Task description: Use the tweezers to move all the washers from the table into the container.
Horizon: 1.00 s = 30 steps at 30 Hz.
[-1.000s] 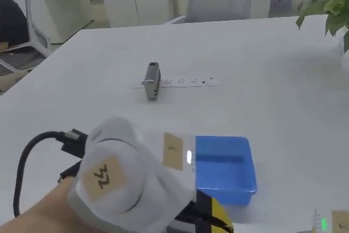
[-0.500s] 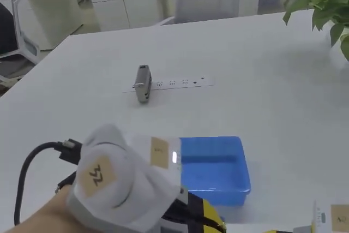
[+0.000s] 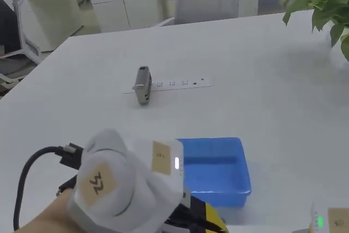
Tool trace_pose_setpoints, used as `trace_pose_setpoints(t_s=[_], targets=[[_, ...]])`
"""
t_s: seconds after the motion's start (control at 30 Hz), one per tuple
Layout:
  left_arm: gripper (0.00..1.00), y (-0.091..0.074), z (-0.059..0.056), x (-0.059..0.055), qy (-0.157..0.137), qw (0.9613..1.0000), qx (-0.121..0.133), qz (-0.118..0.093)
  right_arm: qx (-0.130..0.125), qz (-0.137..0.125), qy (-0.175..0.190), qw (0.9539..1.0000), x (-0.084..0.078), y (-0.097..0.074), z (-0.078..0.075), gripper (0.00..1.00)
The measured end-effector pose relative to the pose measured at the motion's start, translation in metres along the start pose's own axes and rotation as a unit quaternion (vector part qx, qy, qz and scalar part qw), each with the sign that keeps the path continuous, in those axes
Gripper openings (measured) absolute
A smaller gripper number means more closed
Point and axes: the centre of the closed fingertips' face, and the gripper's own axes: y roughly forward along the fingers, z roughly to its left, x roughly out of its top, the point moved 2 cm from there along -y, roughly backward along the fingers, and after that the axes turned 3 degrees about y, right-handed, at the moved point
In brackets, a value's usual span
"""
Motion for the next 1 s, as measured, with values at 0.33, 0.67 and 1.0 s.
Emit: trace_pose_setpoints(t_s=[0.33,0.67,1.0], targets=[[0.00,0.001,0.001,0.000,-0.004,0.9999,-0.010,0.001,0.003,0.001,0.001,1.0000,0.000,0.001,0.001,0.25],[0.00,-0.001,0.004,-0.002,-0.020,0.9997,-0.013,0.003,0.018,-0.030,-0.019,0.9992,0.028,0.011,-0.001,0.24],[0.00,-0.001,0.001,-0.007,-0.024,0.9996,-0.011,0.006,0.075,-0.006,-0.079,0.9940,0.038,0.027,0.004,0.05]])
